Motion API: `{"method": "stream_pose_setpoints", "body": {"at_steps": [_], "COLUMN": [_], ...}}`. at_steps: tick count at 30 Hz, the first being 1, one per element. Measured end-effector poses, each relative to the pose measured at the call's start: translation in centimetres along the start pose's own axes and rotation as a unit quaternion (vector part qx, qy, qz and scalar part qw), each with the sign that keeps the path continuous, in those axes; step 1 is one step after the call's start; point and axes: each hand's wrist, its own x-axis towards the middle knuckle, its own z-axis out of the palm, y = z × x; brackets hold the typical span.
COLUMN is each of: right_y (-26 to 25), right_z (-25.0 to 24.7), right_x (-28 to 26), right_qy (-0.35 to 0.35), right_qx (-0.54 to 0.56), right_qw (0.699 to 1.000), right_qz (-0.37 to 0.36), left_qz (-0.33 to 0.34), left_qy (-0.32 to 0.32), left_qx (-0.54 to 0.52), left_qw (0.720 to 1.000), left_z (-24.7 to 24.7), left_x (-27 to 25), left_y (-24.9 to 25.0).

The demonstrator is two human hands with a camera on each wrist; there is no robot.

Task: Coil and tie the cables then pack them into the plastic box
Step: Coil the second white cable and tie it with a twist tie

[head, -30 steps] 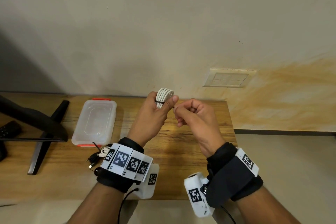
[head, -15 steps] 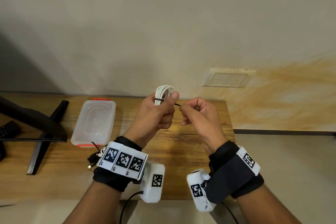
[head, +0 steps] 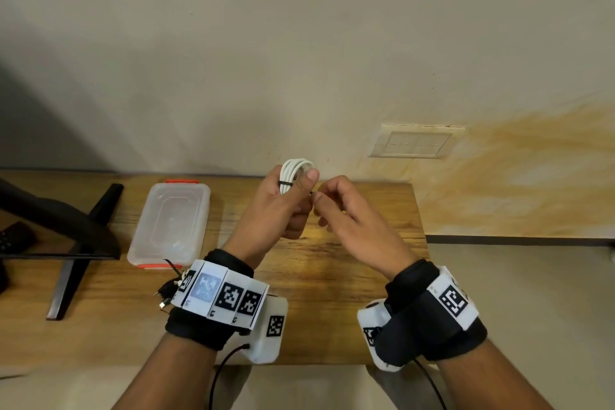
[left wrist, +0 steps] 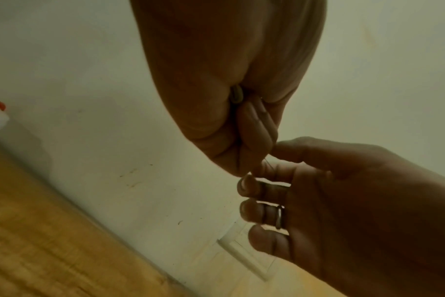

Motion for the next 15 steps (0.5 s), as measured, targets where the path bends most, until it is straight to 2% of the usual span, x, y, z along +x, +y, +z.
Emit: {"method": "stream_pose_setpoints", "body": {"at_steps": [3,9,15], "right_y": [0.01,0.47,0.57], "right_z": [0.11,-0.12,0.0], "right_x": [0.12,0.36,0.22], "right_qy": [-0.009,0.034,0.067], "right_qx": [-0.014,-0.036,-0.128], "right_qw": [1.0,0.997,0.988], "right_qz": [-0.025,-0.056,-0.056], "left_qz": [0.008,0.019,0.042], "left_qy": [-0.016,-0.011,-0.021], "left_qx": [0.022,0.09,0.188], "left_qw": [1.0,0.996,0.981], "left_z": [0.3,0.26,0.26], "left_x": [-0.28,-0.42,-0.35], "left_y": [0.25,0.16,0.13]}}
